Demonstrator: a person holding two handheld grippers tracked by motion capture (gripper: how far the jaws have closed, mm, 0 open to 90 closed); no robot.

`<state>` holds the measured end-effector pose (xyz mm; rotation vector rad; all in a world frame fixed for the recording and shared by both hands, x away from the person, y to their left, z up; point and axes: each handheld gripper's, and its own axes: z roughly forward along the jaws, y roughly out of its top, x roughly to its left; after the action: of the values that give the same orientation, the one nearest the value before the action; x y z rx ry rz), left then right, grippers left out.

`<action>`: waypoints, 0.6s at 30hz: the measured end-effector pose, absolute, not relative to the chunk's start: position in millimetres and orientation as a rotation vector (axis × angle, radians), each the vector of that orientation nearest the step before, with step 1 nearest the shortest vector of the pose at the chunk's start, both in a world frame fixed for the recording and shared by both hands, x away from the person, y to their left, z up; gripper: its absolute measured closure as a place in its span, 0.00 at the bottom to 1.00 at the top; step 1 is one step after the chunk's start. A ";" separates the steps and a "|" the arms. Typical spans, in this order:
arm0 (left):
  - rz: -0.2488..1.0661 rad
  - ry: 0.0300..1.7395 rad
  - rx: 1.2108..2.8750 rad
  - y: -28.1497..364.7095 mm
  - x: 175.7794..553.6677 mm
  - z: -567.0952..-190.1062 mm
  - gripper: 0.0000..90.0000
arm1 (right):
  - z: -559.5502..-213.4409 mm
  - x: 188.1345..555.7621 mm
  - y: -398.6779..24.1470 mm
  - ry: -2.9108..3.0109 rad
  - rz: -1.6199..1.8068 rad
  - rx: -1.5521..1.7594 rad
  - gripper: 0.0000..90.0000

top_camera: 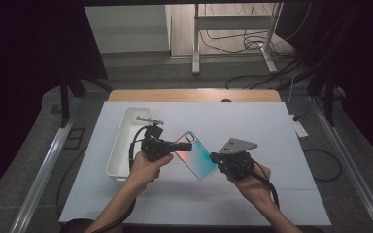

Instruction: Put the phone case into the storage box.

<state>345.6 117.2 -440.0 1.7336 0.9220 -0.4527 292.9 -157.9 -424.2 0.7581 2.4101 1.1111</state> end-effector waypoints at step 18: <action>-0.376 0.862 1.824 121.6 341.7 -434.6 0.95 | -422.4 300.3 -173.5 2.495 1.310 0.831 0.11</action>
<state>341.7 121.6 -434.6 1.8238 0.8621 -0.3761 300.3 -173.5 -422.4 0.8313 2.4951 1.3104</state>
